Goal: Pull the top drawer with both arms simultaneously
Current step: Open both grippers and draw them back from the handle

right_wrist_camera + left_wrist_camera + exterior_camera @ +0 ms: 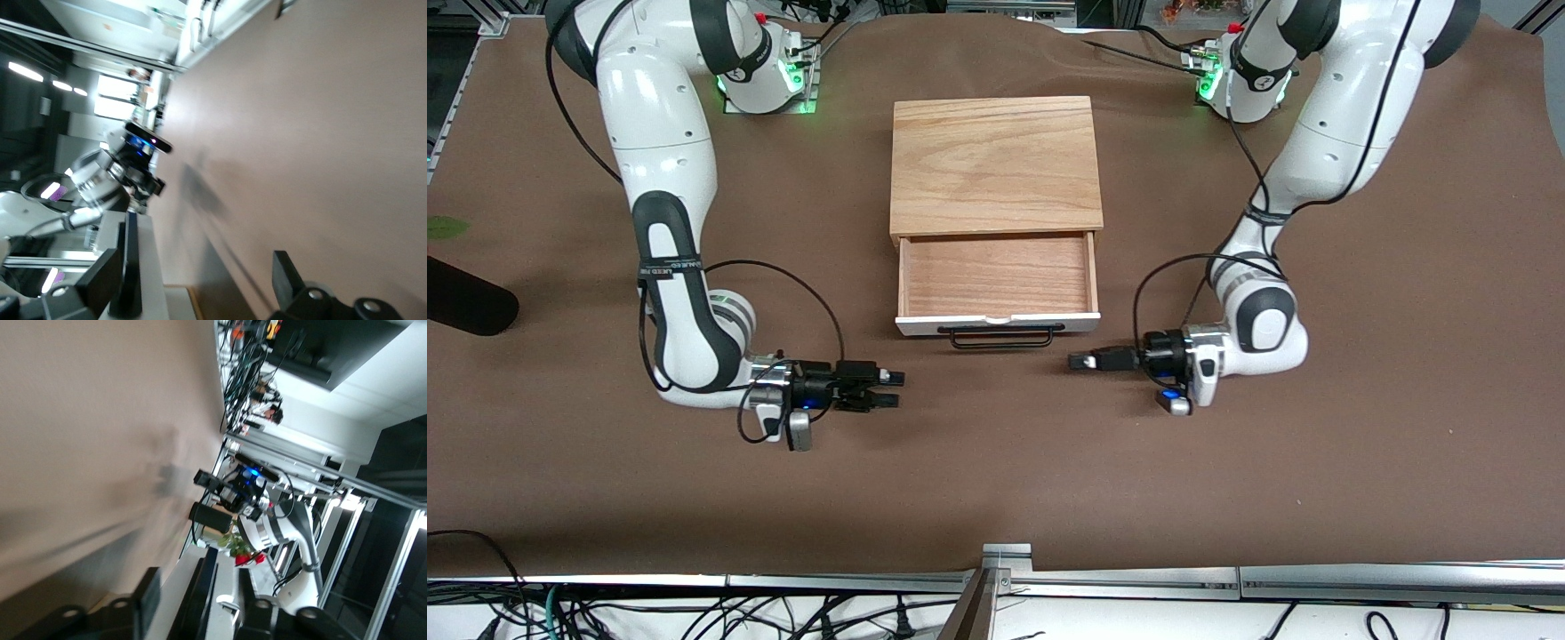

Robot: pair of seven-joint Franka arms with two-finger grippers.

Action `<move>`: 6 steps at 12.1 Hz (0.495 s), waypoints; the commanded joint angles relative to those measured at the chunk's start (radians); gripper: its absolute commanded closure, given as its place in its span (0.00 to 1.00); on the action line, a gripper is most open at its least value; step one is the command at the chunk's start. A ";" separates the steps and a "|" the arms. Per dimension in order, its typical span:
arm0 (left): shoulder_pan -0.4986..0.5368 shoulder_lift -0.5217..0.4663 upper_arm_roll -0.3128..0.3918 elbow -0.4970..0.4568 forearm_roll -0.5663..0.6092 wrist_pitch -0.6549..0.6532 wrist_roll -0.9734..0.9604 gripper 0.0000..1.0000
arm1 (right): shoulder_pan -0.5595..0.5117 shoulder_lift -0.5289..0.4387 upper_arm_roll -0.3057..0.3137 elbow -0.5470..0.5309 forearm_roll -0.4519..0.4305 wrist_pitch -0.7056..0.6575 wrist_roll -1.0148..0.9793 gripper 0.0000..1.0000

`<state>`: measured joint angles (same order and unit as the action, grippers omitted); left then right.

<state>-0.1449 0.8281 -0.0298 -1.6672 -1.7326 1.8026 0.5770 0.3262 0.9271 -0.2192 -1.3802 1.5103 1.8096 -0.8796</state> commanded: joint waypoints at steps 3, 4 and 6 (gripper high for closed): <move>0.031 -0.131 0.030 -0.011 0.205 -0.011 -0.122 0.00 | 0.010 -0.163 -0.083 0.000 -0.434 0.002 0.350 0.00; 0.051 -0.200 0.033 -0.029 0.317 -0.002 -0.188 0.00 | 0.010 -0.201 -0.086 0.006 -0.532 0.001 0.419 0.00; 0.086 -0.341 0.031 -0.057 0.569 0.014 -0.311 0.00 | 0.008 -0.260 -0.095 0.006 -0.716 0.002 0.552 0.00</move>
<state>-0.0834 0.6426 0.0005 -1.6520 -1.3310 1.7935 0.3653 0.3260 0.7235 -0.3038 -1.3611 0.9150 1.8103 -0.4311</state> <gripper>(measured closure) 0.000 0.000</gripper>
